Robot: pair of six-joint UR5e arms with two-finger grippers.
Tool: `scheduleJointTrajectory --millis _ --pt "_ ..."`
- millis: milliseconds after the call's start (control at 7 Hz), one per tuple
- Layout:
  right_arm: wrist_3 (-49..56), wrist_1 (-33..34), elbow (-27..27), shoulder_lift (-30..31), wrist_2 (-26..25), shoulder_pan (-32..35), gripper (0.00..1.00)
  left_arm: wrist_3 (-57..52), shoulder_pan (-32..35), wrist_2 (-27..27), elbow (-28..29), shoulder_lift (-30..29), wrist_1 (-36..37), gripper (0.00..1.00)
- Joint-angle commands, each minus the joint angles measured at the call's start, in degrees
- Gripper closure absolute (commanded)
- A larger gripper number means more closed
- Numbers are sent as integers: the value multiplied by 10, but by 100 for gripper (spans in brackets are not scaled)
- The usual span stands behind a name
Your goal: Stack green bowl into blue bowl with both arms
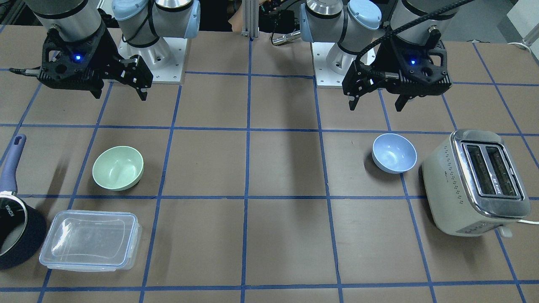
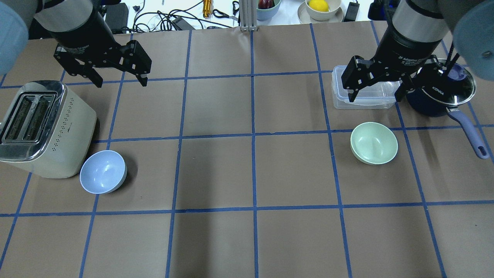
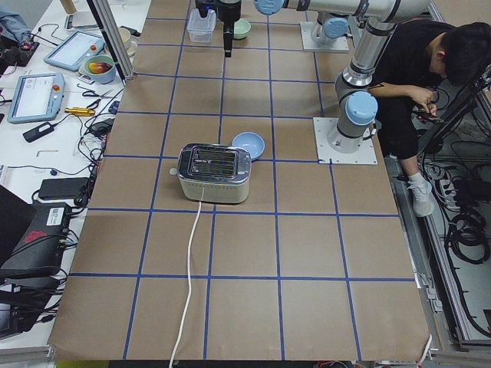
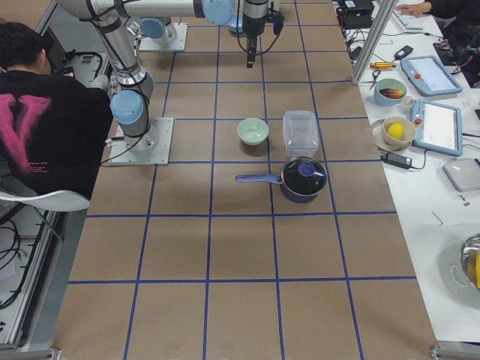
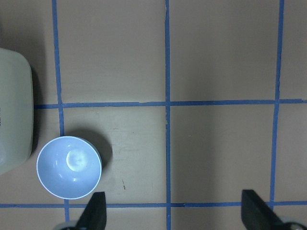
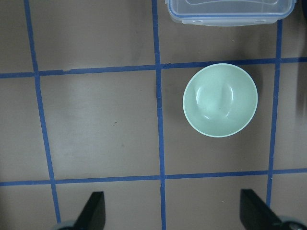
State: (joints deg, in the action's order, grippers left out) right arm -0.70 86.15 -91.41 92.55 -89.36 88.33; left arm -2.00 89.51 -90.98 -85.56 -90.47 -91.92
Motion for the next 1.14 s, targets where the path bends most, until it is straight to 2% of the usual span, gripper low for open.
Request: scheduleJointTrajectory --millis 0,1000 --pt "0 1 0 0 -1 0 0 -39 0 0 8 2 -11 0" --pt "0 1 -1 0 0 0 0 -35 0 1 -1 10 -19 0"
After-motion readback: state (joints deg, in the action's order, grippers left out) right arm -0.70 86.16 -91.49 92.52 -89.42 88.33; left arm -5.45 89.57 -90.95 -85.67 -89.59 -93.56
